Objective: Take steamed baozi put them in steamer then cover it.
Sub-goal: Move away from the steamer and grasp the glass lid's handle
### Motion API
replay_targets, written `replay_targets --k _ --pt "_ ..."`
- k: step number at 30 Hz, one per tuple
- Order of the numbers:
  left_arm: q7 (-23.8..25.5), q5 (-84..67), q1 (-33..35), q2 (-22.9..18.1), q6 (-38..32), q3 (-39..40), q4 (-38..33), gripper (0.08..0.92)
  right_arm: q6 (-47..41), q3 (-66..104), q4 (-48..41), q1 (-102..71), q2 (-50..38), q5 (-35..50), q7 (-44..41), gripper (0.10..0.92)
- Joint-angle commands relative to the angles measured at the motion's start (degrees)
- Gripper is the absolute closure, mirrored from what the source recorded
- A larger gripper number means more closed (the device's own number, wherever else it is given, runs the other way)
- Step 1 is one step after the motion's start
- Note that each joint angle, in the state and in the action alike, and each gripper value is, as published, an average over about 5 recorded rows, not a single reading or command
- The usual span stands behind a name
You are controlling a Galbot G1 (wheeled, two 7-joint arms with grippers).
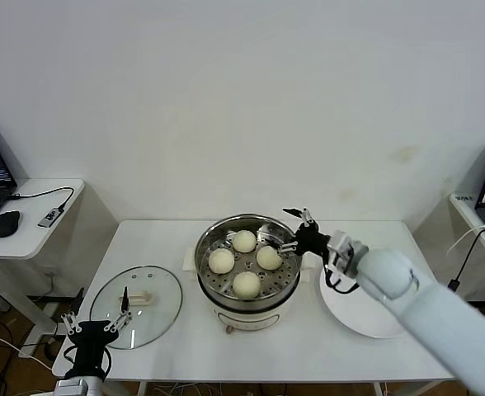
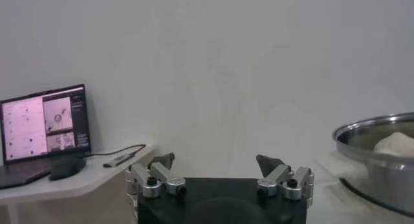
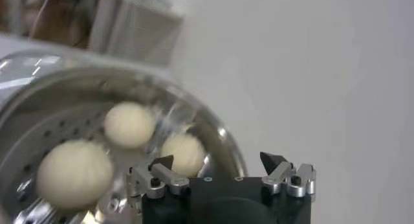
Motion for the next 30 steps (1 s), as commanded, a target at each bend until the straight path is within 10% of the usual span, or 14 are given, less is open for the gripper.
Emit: replay_targets --k 1,16,30 --pt "-0.67 6.36 -0.99 0.13 -1.07 0.22 6.06 0.177 18.3 42.45 -0.23 -32.36 29.82 -14.55 -2.3 0.203" --pt "-0.08 58.92 -1.4 5.98 -4.14 -5.69 17.41 0.177 9.69 56.08 3.66 -41.26 35.54 -14.1 9.48 0.203" --pt "-0.49 72.12 -15.12 10.51 -7.87 -0.92 31.7 0.177 12.81 58.44 -0.09 -42.89 36.91 -15.43 12.33 0.203"
